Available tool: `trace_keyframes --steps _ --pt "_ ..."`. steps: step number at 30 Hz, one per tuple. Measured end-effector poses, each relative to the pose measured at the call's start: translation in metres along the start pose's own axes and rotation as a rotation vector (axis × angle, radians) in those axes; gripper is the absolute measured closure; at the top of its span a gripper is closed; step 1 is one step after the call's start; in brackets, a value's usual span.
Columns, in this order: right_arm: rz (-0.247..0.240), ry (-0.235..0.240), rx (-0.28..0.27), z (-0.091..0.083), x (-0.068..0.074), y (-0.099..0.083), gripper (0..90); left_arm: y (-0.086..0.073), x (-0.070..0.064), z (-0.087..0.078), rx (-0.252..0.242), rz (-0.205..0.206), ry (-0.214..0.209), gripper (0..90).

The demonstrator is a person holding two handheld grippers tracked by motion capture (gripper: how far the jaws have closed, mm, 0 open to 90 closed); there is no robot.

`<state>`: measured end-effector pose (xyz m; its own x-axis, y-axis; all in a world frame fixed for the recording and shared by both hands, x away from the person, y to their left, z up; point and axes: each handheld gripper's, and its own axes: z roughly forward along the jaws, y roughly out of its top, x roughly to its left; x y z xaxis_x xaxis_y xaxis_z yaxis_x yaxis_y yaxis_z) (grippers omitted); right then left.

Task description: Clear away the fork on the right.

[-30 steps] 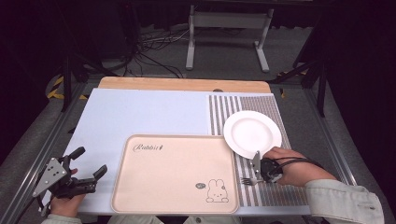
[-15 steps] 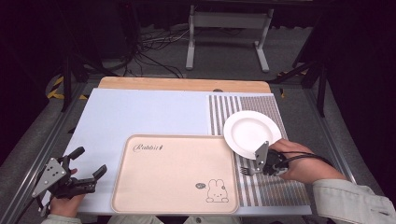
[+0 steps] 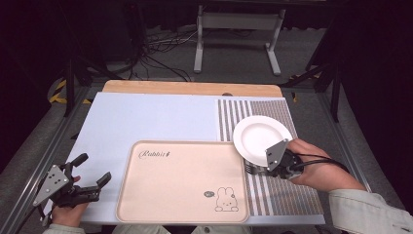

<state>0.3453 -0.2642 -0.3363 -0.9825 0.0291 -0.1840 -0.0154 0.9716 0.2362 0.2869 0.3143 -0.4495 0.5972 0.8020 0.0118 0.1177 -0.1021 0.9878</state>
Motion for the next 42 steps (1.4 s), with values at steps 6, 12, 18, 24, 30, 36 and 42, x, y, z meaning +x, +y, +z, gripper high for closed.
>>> trace_keyframes --steps 6,12,18,24,30,36,42 --pt "0.014 -0.023 -0.072 -0.005 -0.001 0.008 85.9 0.0 0.0 0.0 0.001 -0.003 -0.001 0.4" --pt "0.061 -0.052 -0.15 -0.01 -0.002 0.02 85.9 0.0 0.0 0.0 0.0 -0.004 -0.002 0.4" --pt "0.157 -0.053 -0.223 -0.01 0.001 0.041 85.9 0.0 0.001 -0.001 -0.002 -0.004 -0.002 0.4" --pt "0.235 -0.061 -0.261 -0.009 0.001 0.054 85.9 0.0 0.001 -0.001 -0.001 -0.002 -0.003 0.4" --pt "0.371 -0.063 -0.319 -0.006 0.0 0.067 85.9 0.0 0.001 -0.001 -0.004 -0.002 -0.001 0.4" --pt "0.506 -0.066 -0.328 0.001 0.0 0.075 85.9 0.0 0.001 -0.001 -0.003 -0.002 -0.002 0.4" --pt "0.629 -0.063 -0.31 0.007 0.0 0.082 85.9 0.0 0.001 -0.001 -0.004 -0.002 -0.002 0.4"
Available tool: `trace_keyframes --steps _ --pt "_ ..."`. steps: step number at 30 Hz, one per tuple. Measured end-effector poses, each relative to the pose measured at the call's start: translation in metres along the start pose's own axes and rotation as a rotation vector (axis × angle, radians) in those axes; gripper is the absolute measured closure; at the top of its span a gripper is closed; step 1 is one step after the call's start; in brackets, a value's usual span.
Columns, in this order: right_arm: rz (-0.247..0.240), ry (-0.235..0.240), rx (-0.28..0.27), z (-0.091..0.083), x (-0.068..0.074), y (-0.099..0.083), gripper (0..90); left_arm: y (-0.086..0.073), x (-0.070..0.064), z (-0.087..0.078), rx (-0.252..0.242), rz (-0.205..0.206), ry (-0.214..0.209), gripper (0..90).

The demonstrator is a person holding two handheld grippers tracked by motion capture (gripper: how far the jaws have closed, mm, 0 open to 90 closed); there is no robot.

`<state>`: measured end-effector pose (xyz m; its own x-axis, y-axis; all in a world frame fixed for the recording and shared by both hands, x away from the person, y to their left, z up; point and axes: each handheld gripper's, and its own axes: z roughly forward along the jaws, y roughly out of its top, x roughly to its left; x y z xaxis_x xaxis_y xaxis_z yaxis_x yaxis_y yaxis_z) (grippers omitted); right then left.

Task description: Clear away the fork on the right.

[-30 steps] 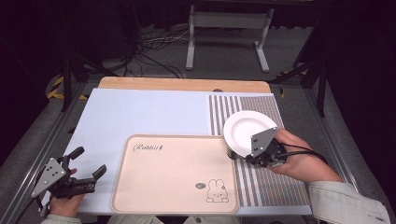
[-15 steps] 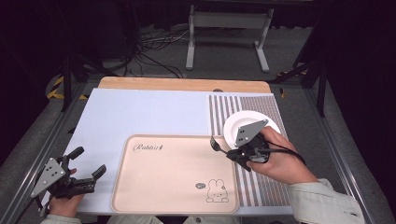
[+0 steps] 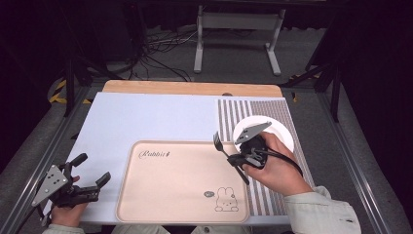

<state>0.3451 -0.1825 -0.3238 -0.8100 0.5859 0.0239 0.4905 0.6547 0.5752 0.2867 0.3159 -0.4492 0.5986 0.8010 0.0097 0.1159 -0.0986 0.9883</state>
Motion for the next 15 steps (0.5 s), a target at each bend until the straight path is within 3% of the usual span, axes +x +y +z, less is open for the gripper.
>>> trace_keyframes --steps 3,5,9,13,15 --pt "0.043 0.022 0.013 0.004 0.002 0.001 85.9 0.0 0.0 0.0 0.0 0.0 -0.001 0.4" --pt "0.082 -0.004 0.021 0.007 0.004 0.002 85.9 0.0 0.0 0.0 -0.001 0.0 -0.002 0.4" --pt "0.129 0.004 0.03 0.01 0.005 0.003 85.9 0.0 0.0 0.0 -0.001 0.0 -0.002 0.4" --pt "0.228 -0.032 0.064 0.016 0.01 0.005 85.9 0.0 0.0 0.0 -0.001 -0.001 -0.002 0.4" --pt "0.25 -0.041 0.074 0.019 0.012 0.006 85.9 0.0 0.0 0.0 -0.001 -0.001 -0.002 0.4"
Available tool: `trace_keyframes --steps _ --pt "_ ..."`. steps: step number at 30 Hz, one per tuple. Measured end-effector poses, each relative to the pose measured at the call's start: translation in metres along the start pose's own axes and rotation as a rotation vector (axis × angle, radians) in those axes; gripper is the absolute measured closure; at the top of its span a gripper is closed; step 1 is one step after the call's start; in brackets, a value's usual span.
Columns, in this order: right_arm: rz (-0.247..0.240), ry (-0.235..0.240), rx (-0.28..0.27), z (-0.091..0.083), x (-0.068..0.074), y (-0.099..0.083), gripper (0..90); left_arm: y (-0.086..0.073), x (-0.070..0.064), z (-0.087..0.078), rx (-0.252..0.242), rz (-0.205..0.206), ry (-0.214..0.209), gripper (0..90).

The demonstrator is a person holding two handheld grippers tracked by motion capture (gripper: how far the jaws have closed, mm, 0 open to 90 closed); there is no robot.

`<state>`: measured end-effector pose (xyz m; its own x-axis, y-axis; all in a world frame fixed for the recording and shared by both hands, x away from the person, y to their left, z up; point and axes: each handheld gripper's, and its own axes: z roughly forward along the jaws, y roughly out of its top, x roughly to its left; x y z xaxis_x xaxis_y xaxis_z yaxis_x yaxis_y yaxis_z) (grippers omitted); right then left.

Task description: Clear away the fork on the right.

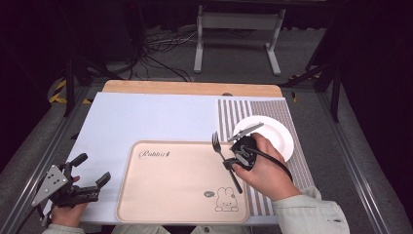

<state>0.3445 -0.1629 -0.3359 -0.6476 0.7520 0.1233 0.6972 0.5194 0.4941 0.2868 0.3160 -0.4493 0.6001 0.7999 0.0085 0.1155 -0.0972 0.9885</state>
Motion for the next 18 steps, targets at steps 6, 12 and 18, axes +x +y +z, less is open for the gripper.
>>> trace_keyframes --steps 6,12,18 --pt "0.036 -0.005 0.039 0.009 0.002 0.001 85.9 0.0 0.0 0.0 0.0 -0.001 0.001 0.4" --pt "0.082 -0.006 0.097 0.021 0.002 0.001 85.9 0.0 0.0 0.0 -0.003 -0.003 0.001 0.4" --pt "0.114 -0.014 0.144 0.03 0.001 0.0 85.8 0.0 0.001 0.0 -0.004 -0.001 0.003 0.4"
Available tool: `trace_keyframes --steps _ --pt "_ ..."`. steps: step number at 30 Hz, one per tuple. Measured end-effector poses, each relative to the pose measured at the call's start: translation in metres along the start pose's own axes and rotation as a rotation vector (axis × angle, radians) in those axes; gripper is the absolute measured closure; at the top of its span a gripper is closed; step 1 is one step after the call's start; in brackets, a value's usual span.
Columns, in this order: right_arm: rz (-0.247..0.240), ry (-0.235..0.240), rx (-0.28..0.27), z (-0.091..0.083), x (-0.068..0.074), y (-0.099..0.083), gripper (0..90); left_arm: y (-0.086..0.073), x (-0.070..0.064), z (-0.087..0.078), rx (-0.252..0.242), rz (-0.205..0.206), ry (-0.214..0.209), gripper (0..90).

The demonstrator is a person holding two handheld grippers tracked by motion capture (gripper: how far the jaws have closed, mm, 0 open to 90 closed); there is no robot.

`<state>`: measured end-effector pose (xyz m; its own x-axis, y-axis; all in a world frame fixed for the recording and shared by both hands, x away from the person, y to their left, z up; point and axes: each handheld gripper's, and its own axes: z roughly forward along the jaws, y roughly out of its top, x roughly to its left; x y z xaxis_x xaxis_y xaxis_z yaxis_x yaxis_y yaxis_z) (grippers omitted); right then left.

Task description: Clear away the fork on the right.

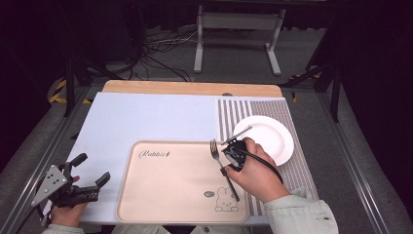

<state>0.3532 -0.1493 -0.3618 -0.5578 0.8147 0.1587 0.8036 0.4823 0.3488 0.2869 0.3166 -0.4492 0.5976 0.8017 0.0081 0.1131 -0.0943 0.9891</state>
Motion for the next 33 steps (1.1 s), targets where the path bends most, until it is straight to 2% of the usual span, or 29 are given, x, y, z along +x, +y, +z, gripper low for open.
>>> trace_keyframes --steps 3,4,7,12,17,28,33 --pt "0.011 -0.002 0.016 0.003 0.0 0.0 85.8 0.0 0.0 0.0 0.003 0.001 -0.001 0.4" --pt "0.014 0.001 0.042 0.006 0.0 0.0 85.8 0.0 0.0 0.0 0.002 -0.002 0.0 0.4" --pt "0.034 0.007 0.072 0.011 -0.001 -0.002 85.8 0.0 0.0 0.0 0.005 0.003 -0.001 0.4" --pt "0.071 0.026 0.103 0.017 -0.004 -0.001 85.8 0.0 0.0 0.0 0.002 0.006 -0.001 0.4" --pt "0.099 0.019 0.135 0.025 -0.007 -0.002 85.7 0.0 0.0 -0.001 0.001 0.003 0.0 0.5" --pt "0.127 0.01 0.171 0.039 -0.011 -0.003 85.5 0.0 0.0 -0.001 0.003 0.006 -0.002 0.5" --pt "0.125 0.01 0.182 0.042 -0.011 -0.004 85.4 0.0 0.0 0.0 0.005 0.006 -0.003 0.5"
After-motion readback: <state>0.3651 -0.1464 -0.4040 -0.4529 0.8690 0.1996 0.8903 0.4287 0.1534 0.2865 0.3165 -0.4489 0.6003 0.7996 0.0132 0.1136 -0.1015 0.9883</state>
